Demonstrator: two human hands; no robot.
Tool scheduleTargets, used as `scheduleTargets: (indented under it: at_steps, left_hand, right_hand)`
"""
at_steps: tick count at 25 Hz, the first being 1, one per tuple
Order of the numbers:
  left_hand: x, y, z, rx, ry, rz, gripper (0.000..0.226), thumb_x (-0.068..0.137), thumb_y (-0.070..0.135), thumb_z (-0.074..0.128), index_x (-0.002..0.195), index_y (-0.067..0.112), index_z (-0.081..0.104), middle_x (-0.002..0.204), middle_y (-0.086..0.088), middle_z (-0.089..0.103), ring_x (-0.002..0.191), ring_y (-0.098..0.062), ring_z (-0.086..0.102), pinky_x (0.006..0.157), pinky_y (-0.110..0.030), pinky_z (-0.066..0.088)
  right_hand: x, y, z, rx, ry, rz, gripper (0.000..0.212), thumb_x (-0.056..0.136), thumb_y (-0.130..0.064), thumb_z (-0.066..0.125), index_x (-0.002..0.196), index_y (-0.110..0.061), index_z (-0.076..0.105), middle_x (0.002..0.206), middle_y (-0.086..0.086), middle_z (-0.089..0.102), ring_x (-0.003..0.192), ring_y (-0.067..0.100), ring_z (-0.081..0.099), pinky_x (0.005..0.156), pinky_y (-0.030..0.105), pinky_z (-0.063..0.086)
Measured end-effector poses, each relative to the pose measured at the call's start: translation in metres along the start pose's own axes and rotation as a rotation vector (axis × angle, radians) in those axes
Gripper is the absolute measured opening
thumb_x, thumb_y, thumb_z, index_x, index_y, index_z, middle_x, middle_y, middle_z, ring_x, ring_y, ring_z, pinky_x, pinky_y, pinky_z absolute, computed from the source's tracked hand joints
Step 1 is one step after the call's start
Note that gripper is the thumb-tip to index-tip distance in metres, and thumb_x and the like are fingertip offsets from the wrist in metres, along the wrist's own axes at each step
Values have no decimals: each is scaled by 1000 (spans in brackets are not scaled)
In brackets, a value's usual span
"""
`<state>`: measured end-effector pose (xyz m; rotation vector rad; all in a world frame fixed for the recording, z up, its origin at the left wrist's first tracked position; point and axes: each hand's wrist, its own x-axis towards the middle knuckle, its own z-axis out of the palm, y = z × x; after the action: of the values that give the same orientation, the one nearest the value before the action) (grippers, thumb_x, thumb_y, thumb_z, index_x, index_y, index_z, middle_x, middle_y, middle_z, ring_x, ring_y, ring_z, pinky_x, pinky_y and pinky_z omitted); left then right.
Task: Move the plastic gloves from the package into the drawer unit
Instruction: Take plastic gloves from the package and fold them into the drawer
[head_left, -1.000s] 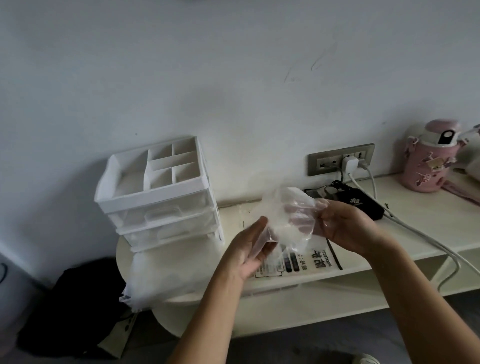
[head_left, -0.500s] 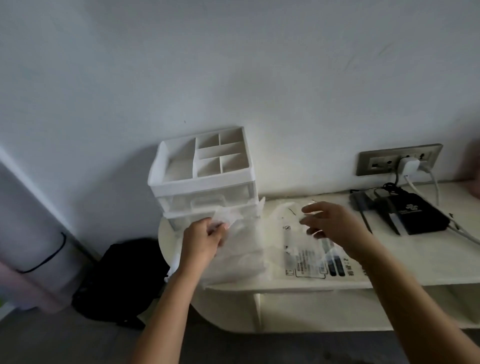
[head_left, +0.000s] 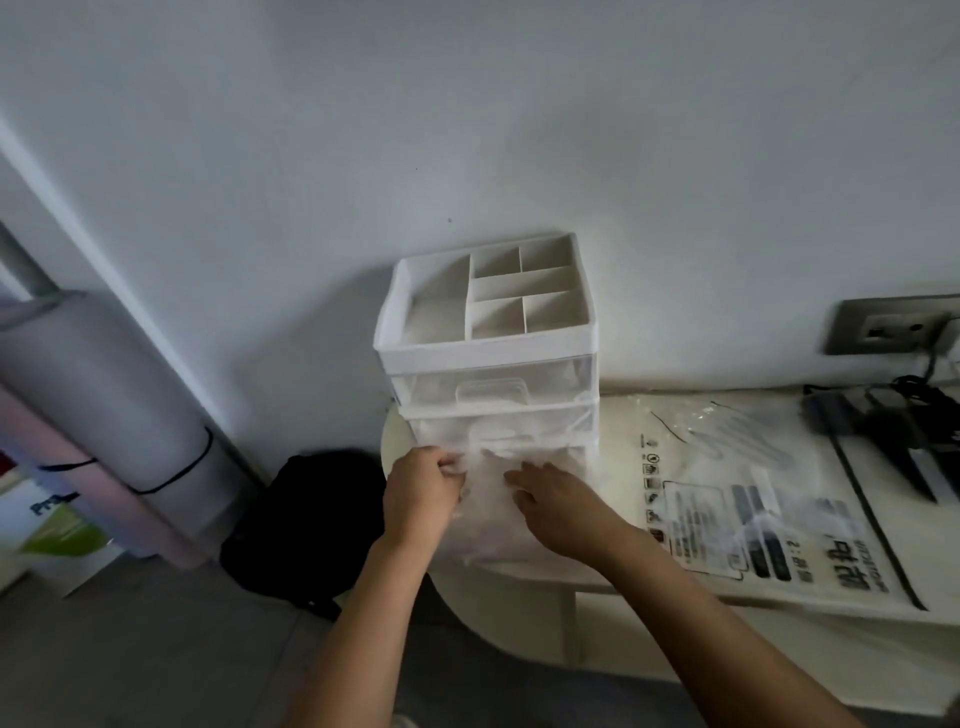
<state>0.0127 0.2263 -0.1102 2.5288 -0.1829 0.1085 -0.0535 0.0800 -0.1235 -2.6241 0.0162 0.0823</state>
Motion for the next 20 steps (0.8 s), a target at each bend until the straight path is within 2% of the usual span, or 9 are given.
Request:
scheduleTargets:
  at_steps: [2, 4, 5, 7, 9, 12, 14, 16, 20]
  left_hand:
    - [-8, 7, -9, 93, 147, 12, 18, 90, 22, 62, 105, 13, 65, 101, -2, 68, 94, -21, 65, 72, -28, 47]
    - [-19, 20, -15, 57, 323, 172, 16, 88, 21, 65, 102, 13, 63, 95, 0, 65, 87, -18, 63, 71, -29, 47]
    - [-24, 27, -15, 14, 307, 248, 12, 88, 21, 65, 97, 13, 64, 90, 2, 66, 81, -16, 63, 69, -28, 49]
    - [-26, 34, -3, 39, 72, 272, 14, 92, 23, 59, 90, 12, 67, 86, 1, 68, 79, -15, 64, 68, -26, 48]
    - [-20, 29, 16, 221, -167, 212, 20, 95, 20, 50, 95, 8, 66, 98, -7, 68, 92, -20, 63, 72, -24, 43]
    - [-10, 10, 37, 395, -359, 55, 41, 94, 25, 51, 130, 9, 45, 137, -14, 43, 126, -31, 42, 102, -36, 38]
    - [-7, 2, 42, 369, -417, -31, 75, 88, 38, 61, 146, 10, 23, 152, -16, 21, 139, -35, 24, 111, -45, 30]
    - [-2, -2, 41, 341, -413, -41, 103, 78, 51, 71, 150, 10, 10, 156, -15, 12, 142, -34, 17, 113, -43, 28]
    - [13, -9, 45, 395, -495, -43, 119, 67, 58, 75, 153, 27, -1, 158, -14, 5, 144, -34, 15, 114, -41, 28]
  right_hand:
    - [9, 2, 12, -109, -66, 34, 43, 99, -22, 30, 141, -21, 40, 149, 8, 33, 137, 27, 28, 116, 38, 18]
    - [14, 1, 18, -154, -139, 53, 48, 97, -23, 32, 145, -24, 32, 155, 8, 19, 144, 30, 10, 118, 42, 7]
    - [16, 1, 18, -158, -163, 61, 51, 97, -23, 33, 147, -25, 27, 157, 8, 12, 145, 30, 3, 117, 43, 2]
    - [18, 0, 17, -154, -195, 72, 56, 97, -24, 37, 149, -27, 19, 159, 7, 3, 146, 28, -5, 117, 46, -1]
    - [17, -1, 14, -119, -218, 89, 56, 97, -30, 39, 149, -29, 18, 159, 5, 0, 146, 27, -8, 115, 51, -2]
    - [14, -3, 9, -74, -240, 80, 58, 96, -35, 43, 149, -23, 22, 159, 7, 4, 146, 27, -5, 115, 48, 1]
    - [16, -1, 7, 41, -165, 96, 62, 92, -29, 51, 147, -16, 26, 156, 9, 14, 145, 26, 5, 115, 40, 8]
    - [19, 1, 6, 320, -27, 230, 67, 86, -16, 53, 147, -11, 24, 156, 7, 14, 144, 25, 8, 114, 35, 16]
    - [24, 1, 9, 610, 115, 401, 75, 83, -11, 49, 148, -6, 12, 157, 1, -4, 144, 24, 6, 116, 38, 19]
